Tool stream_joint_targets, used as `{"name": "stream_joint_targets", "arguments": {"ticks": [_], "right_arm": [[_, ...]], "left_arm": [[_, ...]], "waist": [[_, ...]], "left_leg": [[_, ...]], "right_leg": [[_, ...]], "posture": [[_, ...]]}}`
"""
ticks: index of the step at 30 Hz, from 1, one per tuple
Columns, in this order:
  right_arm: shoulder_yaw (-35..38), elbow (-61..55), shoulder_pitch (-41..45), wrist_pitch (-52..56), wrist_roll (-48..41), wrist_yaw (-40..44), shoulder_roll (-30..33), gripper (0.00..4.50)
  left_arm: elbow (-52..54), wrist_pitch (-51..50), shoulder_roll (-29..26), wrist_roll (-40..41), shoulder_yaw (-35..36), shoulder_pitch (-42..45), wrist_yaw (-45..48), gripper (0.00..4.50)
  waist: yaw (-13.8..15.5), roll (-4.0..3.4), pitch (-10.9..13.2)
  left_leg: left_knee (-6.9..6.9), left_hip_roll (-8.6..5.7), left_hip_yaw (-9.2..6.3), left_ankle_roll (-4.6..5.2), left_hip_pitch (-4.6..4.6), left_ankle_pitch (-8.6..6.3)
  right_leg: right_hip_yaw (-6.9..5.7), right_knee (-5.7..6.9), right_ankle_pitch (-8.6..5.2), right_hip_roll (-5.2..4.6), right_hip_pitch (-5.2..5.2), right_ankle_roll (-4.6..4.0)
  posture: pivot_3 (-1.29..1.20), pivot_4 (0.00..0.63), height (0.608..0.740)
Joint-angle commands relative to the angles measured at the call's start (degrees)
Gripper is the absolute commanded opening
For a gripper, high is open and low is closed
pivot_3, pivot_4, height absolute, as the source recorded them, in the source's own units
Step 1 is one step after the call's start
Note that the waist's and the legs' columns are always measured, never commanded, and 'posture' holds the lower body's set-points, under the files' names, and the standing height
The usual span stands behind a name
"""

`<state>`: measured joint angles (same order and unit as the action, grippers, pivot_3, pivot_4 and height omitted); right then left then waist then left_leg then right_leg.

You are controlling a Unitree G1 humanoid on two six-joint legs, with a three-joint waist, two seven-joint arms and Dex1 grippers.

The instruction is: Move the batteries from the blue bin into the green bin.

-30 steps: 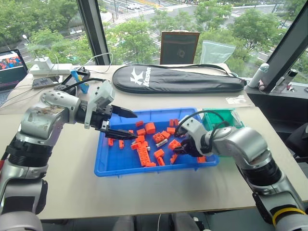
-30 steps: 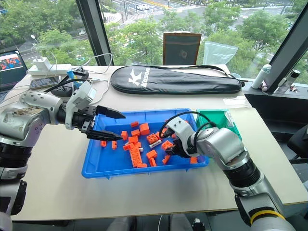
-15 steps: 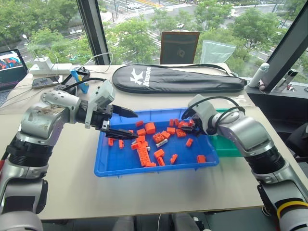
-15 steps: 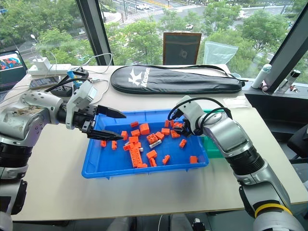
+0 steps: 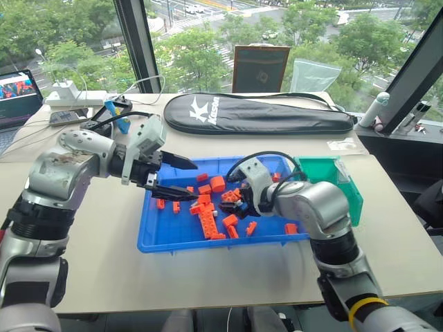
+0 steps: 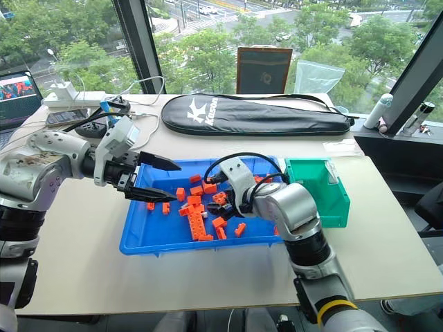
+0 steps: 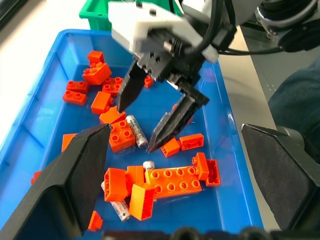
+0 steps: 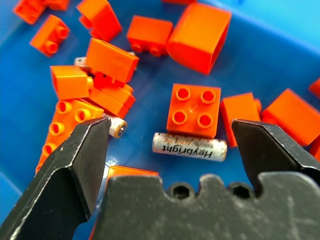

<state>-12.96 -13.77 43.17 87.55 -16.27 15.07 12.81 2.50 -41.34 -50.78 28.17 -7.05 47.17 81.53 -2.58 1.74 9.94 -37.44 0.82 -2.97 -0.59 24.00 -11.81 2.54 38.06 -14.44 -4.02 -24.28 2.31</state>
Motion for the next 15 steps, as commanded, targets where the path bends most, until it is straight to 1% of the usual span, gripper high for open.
{"name": "stream_joint_targets", "arguments": {"ticks": [1,15], "right_arm": [[-0.9,-0.5,0.6,-0.2,0.6,-0.9,-0.3,4.47],[-3.4,4.7,-0.8,-4.4,2.1,-1.6,-1.8,4.47]], "left_arm": [[1.1,0.3,-1.2,0.0,1.0,1.4,0.2,4.50],[0.8,0.4,-1.7,-0.1,0.9,1.6,0.4,4.50]], "waist": [[-0.1,0.00,0.0],[-0.2,0.00,0.0]], "left_leg": [[0.00,0.00,0.00,0.00,0.00,0.00],[0.00,0.02,-0.01,0.00,-0.04,0.00]], "right_leg": [[0.00,0.01,0.00,0.00,0.00,0.00],[0.00,0.01,0.00,0.03,0.02,0.00]], "posture": [[0.00,0.150,0.740],[0.00,0.150,0.740]]}}
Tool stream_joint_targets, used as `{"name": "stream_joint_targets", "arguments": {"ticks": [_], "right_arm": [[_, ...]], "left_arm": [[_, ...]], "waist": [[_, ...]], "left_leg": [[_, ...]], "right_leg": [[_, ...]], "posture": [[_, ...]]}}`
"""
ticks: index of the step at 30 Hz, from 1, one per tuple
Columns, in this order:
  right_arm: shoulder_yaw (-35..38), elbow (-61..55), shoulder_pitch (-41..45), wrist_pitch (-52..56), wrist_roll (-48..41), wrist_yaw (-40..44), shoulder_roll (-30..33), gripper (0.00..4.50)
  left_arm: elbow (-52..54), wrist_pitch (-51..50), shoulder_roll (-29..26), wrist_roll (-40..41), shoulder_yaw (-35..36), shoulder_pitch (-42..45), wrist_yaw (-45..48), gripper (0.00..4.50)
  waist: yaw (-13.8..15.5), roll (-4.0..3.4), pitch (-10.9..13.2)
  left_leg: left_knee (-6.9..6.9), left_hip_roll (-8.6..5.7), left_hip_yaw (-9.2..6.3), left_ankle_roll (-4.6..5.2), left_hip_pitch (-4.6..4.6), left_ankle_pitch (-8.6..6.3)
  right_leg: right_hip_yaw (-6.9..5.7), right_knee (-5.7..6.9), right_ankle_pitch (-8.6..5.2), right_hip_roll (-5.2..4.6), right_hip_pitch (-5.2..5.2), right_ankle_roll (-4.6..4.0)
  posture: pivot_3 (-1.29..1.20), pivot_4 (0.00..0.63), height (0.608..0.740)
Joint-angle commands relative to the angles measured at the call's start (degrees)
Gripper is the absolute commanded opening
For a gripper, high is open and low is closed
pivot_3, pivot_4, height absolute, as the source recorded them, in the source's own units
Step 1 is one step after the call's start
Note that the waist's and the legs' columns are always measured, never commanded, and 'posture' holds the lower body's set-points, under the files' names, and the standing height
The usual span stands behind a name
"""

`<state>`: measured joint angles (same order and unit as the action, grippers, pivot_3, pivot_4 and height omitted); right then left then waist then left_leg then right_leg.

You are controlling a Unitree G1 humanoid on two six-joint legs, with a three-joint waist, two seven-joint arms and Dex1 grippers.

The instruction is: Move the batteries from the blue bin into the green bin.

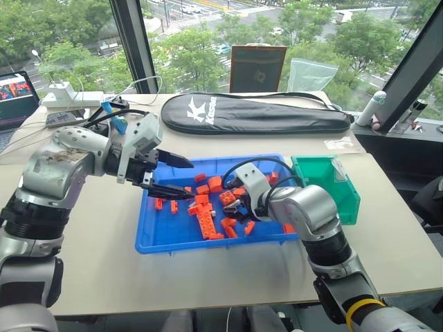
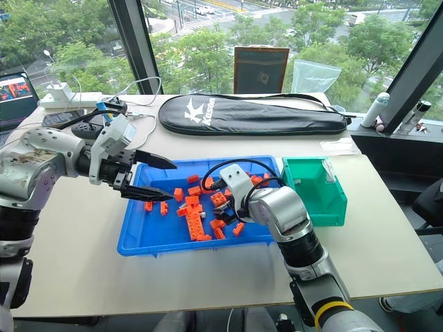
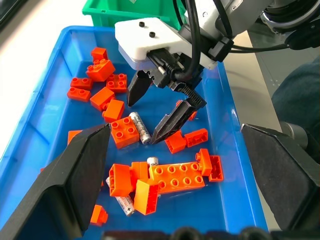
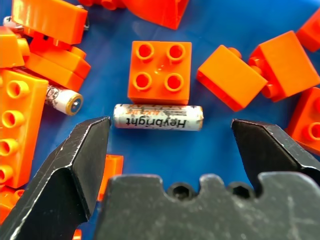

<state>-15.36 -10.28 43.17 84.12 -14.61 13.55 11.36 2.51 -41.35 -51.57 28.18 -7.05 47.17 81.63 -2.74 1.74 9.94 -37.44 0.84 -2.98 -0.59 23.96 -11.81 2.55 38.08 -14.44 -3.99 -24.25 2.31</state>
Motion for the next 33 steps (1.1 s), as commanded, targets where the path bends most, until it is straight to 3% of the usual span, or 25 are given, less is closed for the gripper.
{"name": "stream_joint_targets", "arguments": {"ticks": [1,4,8,11,14,18,27,29,33], "right_arm": [[-1.1,1.4,-0.8,-1.1,0.6,0.0,-0.2,4.47],[-1.6,1.2,-0.8,-0.9,0.8,0.2,0.5,3.83],[-1.4,0.2,-0.2,-0.1,0.7,0.6,1.2,2.50],[-1.0,-2.3,1.1,1.5,0.0,1.4,2.5,2.49],[-3.9,-7.9,3.9,-0.4,-1.3,5.6,9.2,2.49],[2.1,-12.8,6.9,-2.1,-5.6,11.6,13.7,2.49],[13.3,-7.8,3.0,-13.4,-2.6,18.1,38.7,2.49],[15.1,-4.5,0.6,-14.6,-0.9,17.1,41.5,2.49],[18.0,-1.9,-2.0,-14.8,-0.9,16.1,40.9,2.49]], "left_arm": [[0.8,0.4,-0.9,-0.1,0.9,1.6,0.2,4.50],[0.7,0.5,-0.9,-0.1,0.8,1.6,0.3,4.50],[0.7,0.4,-0.8,0.0,0.8,1.7,0.3,4.50],[0.6,0.5,-0.5,0.0,0.7,1.8,0.3,4.50],[0.4,0.5,0.1,0.2,0.5,1.8,0.4,4.50],[-0.4,1.3,1.3,-0.2,-0.2,2.2,0.3,4.50],[-6.3,6.6,5.9,-4.1,-0.9,5.1,-2.6,4.50],[-6.7,7.4,6.5,-4.6,-1.1,5.3,-2.4,4.50],[-7.9,9.4,7.0,-5.9,-1.6,5.5,-1.8,4.50]], "waist": [[0.0,0.00,0.0],[0.0,0.00,0.0],[0.0,0.00,0.0],[0.0,0.00,0.0],[0.1,-0.04,0.0],[0.1,-0.04,0.0],[0.9,-0.04,0.0],[0.9,-0.03,0.0],[0.0,-0.05,0.0]], "left_leg": [[0.00,0.01,0.00,0.00,-0.02,0.00],[0.00,0.01,0.00,0.00,-0.07,0.00],[0.00,0.01,0.01,0.00,-0.08,0.00],[0.00,0.01,0.00,0.00,-0.08,0.00],[0.00,-0.01,0.01,0.00,-0.07,0.00],[-0.01,-0.01,0.01,0.00,-0.02,0.00],[-0.10,-0.13,0.05,0.01,0.15,-0.01],[-0.09,-0.13,0.06,0.02,0.19,-0.01],[-0.11,-0.13,0.11,0.02,0.20,-0.01]], "right_leg": [[0.00,0.00,0.00,0.00,0.01,0.00],[0.00,0.01,0.00,0.01,0.05,0.00],[0.00,0.01,0.00,0.00,0.06,0.00],[0.01,0.01,0.00,0.01,0.06,0.00],[0.01,0.00,0.00,-0.01,0.05,0.00],[0.01,-0.02,0.00,-0.02,0.02,0.01],[-0.02,-0.19,-0.01,-0.17,0.05,0.02],[-0.02,-0.24,-0.01,-0.17,0.03,0.01],[0.07,-0.12,0.00,-0.17,-0.03,0.00]], "posture": [[0.00,0.150,0.740],[0.00,0.150,0.740],[0.00,0.150,0.740],[0.00,0.150,0.740],[0.00,0.150,0.740],[0.00,0.150,0.740],[0.00,0.150,0.740],[0.00,0.150,0.740],[0.00,0.150,0.740]]}}
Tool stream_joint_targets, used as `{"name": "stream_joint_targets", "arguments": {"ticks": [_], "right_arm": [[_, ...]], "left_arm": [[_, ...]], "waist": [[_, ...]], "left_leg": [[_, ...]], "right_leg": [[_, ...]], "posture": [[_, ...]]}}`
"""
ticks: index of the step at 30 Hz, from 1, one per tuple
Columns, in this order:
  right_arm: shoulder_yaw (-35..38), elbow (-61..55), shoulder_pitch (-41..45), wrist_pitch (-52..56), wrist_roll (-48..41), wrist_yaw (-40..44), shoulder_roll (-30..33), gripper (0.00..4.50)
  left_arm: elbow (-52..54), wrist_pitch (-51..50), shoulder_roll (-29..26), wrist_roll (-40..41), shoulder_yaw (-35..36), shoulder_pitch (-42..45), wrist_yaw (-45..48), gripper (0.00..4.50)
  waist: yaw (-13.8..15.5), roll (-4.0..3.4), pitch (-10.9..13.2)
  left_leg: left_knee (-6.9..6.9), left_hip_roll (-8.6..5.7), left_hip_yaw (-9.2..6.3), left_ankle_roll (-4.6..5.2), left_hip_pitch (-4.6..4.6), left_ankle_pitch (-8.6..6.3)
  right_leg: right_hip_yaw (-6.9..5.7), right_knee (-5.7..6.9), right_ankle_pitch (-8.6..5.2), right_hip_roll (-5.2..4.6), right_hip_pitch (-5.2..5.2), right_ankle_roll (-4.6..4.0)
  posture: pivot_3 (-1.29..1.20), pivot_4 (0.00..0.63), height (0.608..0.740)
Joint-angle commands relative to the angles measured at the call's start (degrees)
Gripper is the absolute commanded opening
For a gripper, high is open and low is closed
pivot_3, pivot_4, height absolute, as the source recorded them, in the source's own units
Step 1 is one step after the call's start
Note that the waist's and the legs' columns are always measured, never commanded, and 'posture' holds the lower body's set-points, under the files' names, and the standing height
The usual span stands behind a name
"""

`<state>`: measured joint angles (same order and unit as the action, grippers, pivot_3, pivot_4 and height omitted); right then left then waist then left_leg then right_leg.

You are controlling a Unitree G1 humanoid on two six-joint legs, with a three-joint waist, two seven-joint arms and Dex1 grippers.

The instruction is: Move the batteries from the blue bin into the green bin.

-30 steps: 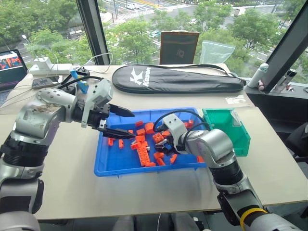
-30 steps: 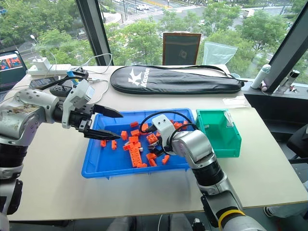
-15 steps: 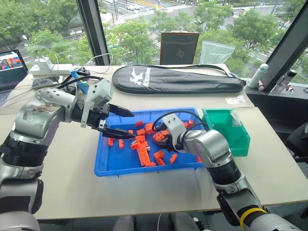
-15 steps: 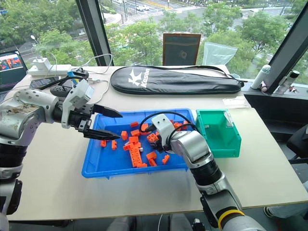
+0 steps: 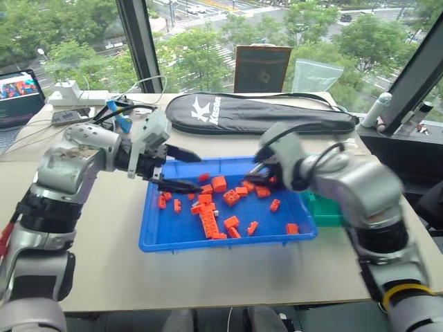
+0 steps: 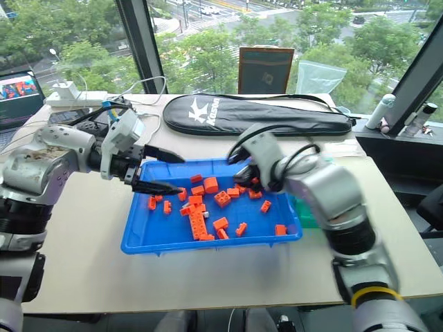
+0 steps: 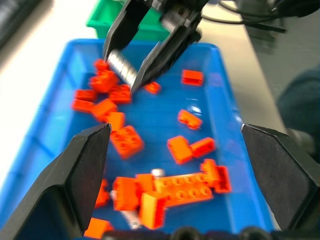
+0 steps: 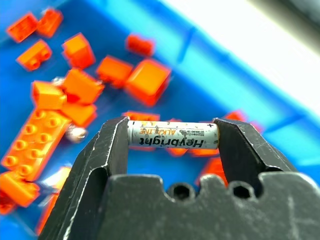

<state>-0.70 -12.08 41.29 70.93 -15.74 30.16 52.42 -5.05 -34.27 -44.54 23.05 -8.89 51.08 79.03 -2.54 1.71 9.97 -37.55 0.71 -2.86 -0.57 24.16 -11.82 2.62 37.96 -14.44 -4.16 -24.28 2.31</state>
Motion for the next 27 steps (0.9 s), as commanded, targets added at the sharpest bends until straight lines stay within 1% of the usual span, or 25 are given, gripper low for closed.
{"name": "stream_joint_targets", "arguments": {"ticks": [1,4,6,7,8,9,10,12,14,15,19,20,21,22,27], "right_arm": [[3.8,0.2,-0.5,-1.5,0.0,-0.6,-0.6,2.49],[5.2,0.1,-1.8,-0.1,-1.3,-0.4,-2.3,2.49],[6.0,-0.3,-2.1,0.5,-1.8,-0.7,-3.4,3.50],[6.3,-0.5,-2.1,0.7,-1.9,-0.9,-3.8,3.70],[6.5,-0.8,-2.1,1.0,-2.0,-0.9,-4.0,4.06],[6.7,-1.0,-2.0,1.2,-2.1,-1.0,-4.3,4.30],[6.6,-1.2,-2.0,1.2,-2.1,-0.9,-4.1,4.41],[6.1,-1.3,-2.0,0.7,-1.8,-0.6,-3.4,4.41],[3.1,-2.7,-0.9,-0.6,-0.6,0.4,-1.1,4.41],[2.4,-3.8,0.2,-0.4,-1.2,0.8,-1.4,4.41],[1.9,-9.1,5.3,4.4,-7.5,2.5,-8.2,4.41],[0.8,-10.5,6.0,5.4,-9.1,2.5,-11.5,4.41],[-1.0,-11.5,6.4,6.0,-10.6,2.3,-15.5,4.41],[-2.9,-12.1,6.6,6.3,-11.2,2.1,-18.0,4.41],[-14.4,-11.4,6.3,4.4,-10.3,1.1,-26.0,4.41]], "left_arm": [[-0.8,2.6,0.0,-1.1,0.2,1.7,1.0,4.50],[-1.7,3.2,0.1,-1.7,0.1,2.1,1.3,4.50],[-1.7,3.2,0.0,-1.9,0.2,2.0,1.5,4.50],[-1.7,3.2,0.0,-1.9,0.2,2.0,1.5,4.50],[-1.7,3.1,0.0,-2.0,0.3,2.0,1.6,4.50],[-1.7,3.0,0.0,-2.0,0.3,1.9,1.6,4.50],[-1.6,2.9,-0.1,-2.1,0.4,1.9,1.6,4.50],[-1.5,2.6,-0.2,-2.2,0.6,1.7,1.5,4.50],[-1.8,2.5,-0.6,-2.6,1.3,1.5,0.9,4.50],[-2.2,2.7,-1.1,-2.9,1.6,1.3,0.6,4.50],[-4.2,3.9,-3.7,-4.3,2.6,0.6,0.2,4.50],[-4.4,4.1,-4.7,-4.6,2.9,0.0,0.4,4.50],[-4.2,4.3,-5.6,-4.9,3.2,-0.9,0.5,4.50],[-3.9,4.3,-6.3,-4.8,3.4,-1.7,0.6,4.50],[-1.0,2.4,-8.2,-3.7,5.1,-3.9,-0.2,4.50]], "waist": [[-0.3,-0.01,0.0],[-0.4,-0.02,0.0],[-0.3,-0.02,0.0],[-0.2,-0.02,0.0],[-0.1,-0.02,0.0],[0.0,-0.02,0.0],[0.0,-0.03,0.0],[0.1,-0.03,0.0],[0.2,-0.04,0.0],[0.2,-0.06,0.0],[-0.9,-0.09,0.1],[-1.0,-0.09,0.1],[-1.2,-0.09,0.1],[-1.4,-0.09,0.1],[-1.0,-0.14,0.1]], "left_leg": [[0.00,0.01,0.01,0.00,-0.02,0.00],[-0.01,0.07,-0.02,0.01,-0.07,0.01],[-0.05,0.08,-0.03,0.02,-0.06,0.01],[-0.09,0.07,-0.03,0.02,-0.04,0.01],[-0.12,0.06,-0.03,0.02,0.00,0.01],[-0.15,0.06,-0.03,0.02,0.02,0.01],[-0.16,0.05,-0.03,0.02,0.03,0.01],[-0.18,0.02,-0.03,0.02,0.05,0.01],[-0.19,0.02,-0.04,0.02,0.06,0.01],[-0.19,0.00,-0.04,0.02,0.07,0.01],[-0.18,0.07,-0.01,0.02,0.00,0.00],[-0.18,0.15,-0.07,0.02,-0.03,0.00],[-0.18,0.21,-0.12,0.03,-0.03,0.00],[-0.18,0.28,-0.15,0.03,-0.05,0.00],[-0.21,0.30,-0.27,0.02,0.08,0.00]], "right_leg": [[0.04,0.03,0.00,0.02,-0.02,0.00],[0.05,0.10,0.00,0.12,-0.01,-0.01],[0.04,0.09,0.00,0.13,0.02,-0.01],[0.04,0.09,0.00,0.12,0.03,0.00],[0.04,0.08,0.00,0.11,0.02,0.00],[0.04,0.08,0.00,0.10,0.02,0.00],[0.03,0.07,0.00,0.09,0.02,0.00],[0.03,0.06,0.00,0.06,0.02,0.00],[0.02,0.05,0.00,0.05,0.02,0.00],[0.01,0.05,0.00,0.03,0.02,0.00],[0.09,0.09,0.01,0.12,0.00,0.00],[0.07,0.13,0.01,0.21,0.01,-0.01],[0.04,0.14,0.01,0.29,0.01,-0.02],[0.03,0.15,0.01,0.38,0.02,-0.02],[0.05,0.15,0.03,0.44,-0.03,-0.04]], "posture": [[0.00,0.150,0.740],[0.00,0.150,0.740],[0.00,0.150,0.740],[0.00,0.150,0.740],[0.00,0.150,0.740],[0.00,0.150,0.740],[0.00,0.150,0.740],[0.00,0.150,0.740],[0.00,0.150,0.740],[0.00,0.150,0.740],[0.00,0.150,0.740],[0.00,0.150,0.740],[0.00,0.150,0.740],[0.00,0.150,0.740],[0.00,0.150,0.740]]}}
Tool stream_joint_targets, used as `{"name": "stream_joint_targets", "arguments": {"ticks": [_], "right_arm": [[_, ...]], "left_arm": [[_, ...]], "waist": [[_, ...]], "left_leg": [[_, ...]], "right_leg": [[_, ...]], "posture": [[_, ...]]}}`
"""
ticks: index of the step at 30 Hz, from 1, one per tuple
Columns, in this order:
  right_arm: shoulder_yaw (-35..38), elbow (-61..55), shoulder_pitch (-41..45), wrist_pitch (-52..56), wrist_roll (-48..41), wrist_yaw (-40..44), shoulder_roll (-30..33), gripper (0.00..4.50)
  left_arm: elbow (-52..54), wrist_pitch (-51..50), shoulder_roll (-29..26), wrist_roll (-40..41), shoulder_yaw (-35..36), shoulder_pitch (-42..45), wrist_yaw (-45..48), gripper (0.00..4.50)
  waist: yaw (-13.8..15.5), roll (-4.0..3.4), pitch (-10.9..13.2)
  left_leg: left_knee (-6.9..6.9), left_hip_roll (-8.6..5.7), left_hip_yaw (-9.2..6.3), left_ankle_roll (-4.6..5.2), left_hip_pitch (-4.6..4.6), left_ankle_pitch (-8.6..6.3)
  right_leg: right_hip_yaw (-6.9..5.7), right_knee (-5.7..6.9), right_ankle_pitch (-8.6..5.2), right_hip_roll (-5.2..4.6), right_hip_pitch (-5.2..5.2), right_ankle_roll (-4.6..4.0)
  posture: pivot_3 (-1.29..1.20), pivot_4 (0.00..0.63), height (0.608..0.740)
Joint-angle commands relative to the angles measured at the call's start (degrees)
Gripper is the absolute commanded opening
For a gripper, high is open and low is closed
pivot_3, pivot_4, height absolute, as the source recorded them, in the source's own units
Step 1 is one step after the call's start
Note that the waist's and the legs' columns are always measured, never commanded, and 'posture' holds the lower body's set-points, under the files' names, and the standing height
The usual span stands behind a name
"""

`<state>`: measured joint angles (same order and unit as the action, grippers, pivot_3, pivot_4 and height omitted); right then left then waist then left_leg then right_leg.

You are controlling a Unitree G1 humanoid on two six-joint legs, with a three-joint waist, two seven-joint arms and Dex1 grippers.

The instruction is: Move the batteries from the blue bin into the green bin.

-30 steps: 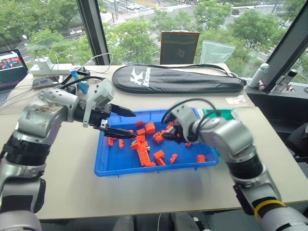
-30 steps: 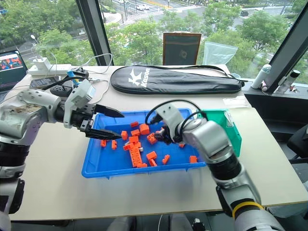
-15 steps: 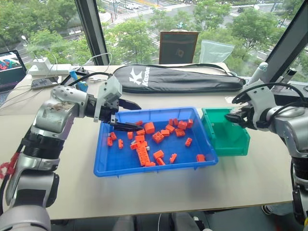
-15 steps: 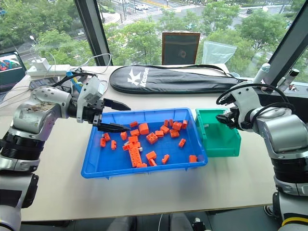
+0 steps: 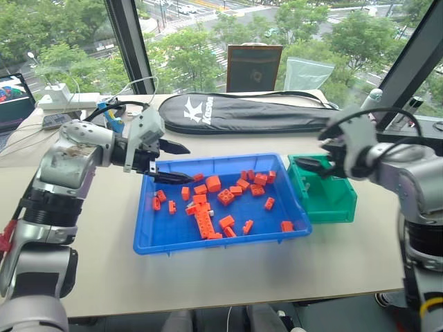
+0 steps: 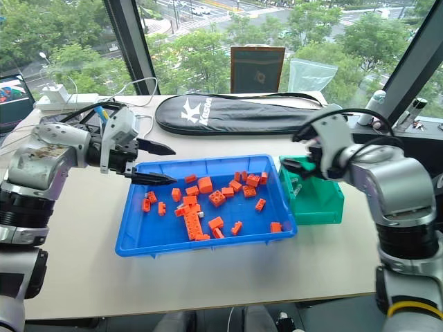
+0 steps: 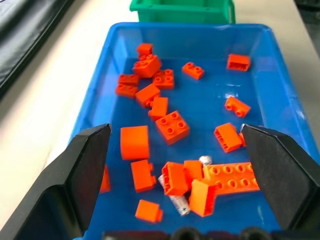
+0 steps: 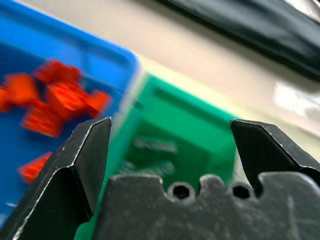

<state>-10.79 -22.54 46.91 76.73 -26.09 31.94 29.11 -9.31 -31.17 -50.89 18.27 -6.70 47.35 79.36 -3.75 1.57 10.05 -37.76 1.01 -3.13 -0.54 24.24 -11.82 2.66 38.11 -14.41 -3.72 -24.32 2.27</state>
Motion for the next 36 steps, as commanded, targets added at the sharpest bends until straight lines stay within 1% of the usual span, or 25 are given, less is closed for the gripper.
{"name": "stream_joint_targets", "arguments": {"ticks": [1,3,5,7,8,10,24,36], "right_arm": [[-5.7,-0.5,0.6,-1.3,-0.1,-0.6,-4.1,4.41],[-7.7,0.6,0.4,-0.5,-0.3,-1.0,-6.7,4.41],[-6.4,3.4,0.3,3.9,0.3,-4.7,-12.4,4.41],[-4.9,5.2,1.5,11.5,3.1,-10.2,-17.8,4.41],[-4.3,5.4,1.8,13.4,2.9,-10.7,-19.5,4.41],[-3.6,5.9,2.0,15.4,2.3,-11.3,-21.0,4.41],[-2.9,13.1,3.6,15.8,-2.5,-16.5,-23.4,4.41],[-5.5,14.5,4.0,15.8,-16.3,-22.1,-18.5,4.41]], "left_arm": [[3.8,-1.1,-2.1,1.3,3.1,-0.5,-0.6,4.50],[4.8,-1.7,-2.6,1.6,3.6,-1.1,-0.8,4.50],[5.9,-2.5,-3.0,1.7,4.0,-1.7,-1.1,4.50],[7.0,-3.4,-3.4,2.1,4.5,-2.3,-1.6,4.50],[7.4,-3.8,-3.6,2.4,4.7,-2.6,-1.8,4.50],[8.2,-4.3,-3.9,2.7,5.0,-3.1,-2.1,4.50],[8.8,-5.6,-3.3,3.2,4.3,-2.7,-2.6,4.50],[10.1,-6.8,-2.9,3.7,4.3,-4.1,-2.8,4.50]], "waist": [[0.5,0.00,0.0],[1.0,0.00,0.0],[1.2,0.00,0.0],[1.2,0.00,0.0],[1.2,0.00,0.0],[1.2,0.00,0.0],[0.8,-0.01,0.0],[0.8,-0.01,0.0]], "left_leg": [[-0.02,-0.05,-0.03,0.00,0.06,0.00],[-0.04,-0.10,-0.04,0.00,0.07,0.00],[-0.04,-0.14,-0.04,0.00,0.05,0.00],[-0.04,-0.12,-0.04,-0.01,0.04,0.00],[-0.04,-0.12,-0.05,-0.01,0.02,0.00],[-0.04,-0.09,-0.07,-0.02,0.03,0.01],[-0.03,-0.03,-0.06,-0.02,-0.02,0.01],[-0.03,-0.03,-0.06,-0.02,-0.02,0.01]], "right_leg": [[0.01,-0.02,0.00,-0.03,0.01,0.00],[0.01,-0.05,0.00,-0.07,0.03,0.00],[0.01,-0.04,0.00,-0.11,0.03,0.01],[0.01,-0.03,0.00,-0.09,0.03,0.00],[0.01,0.01,0.00,-0.08,0.03,0.00],[0.01,0.06,0.00,-0.04,-0.01,0.00],[0.01,0.07,0.00,0.01,-0.01,-0.01],[0.01,0.05,0.00,0.01,0.00,-0.01]], "posture": [[0.00,0.150,0.740],[0.00,0.150,0.740],[0.00,0.150,0.740],[0.00,0.150,0.740],[0.00,0.150,0.740],[0.00,0.150,0.740],[0.00,0.150,0.740],[0.00,0.150,0.740]]}}
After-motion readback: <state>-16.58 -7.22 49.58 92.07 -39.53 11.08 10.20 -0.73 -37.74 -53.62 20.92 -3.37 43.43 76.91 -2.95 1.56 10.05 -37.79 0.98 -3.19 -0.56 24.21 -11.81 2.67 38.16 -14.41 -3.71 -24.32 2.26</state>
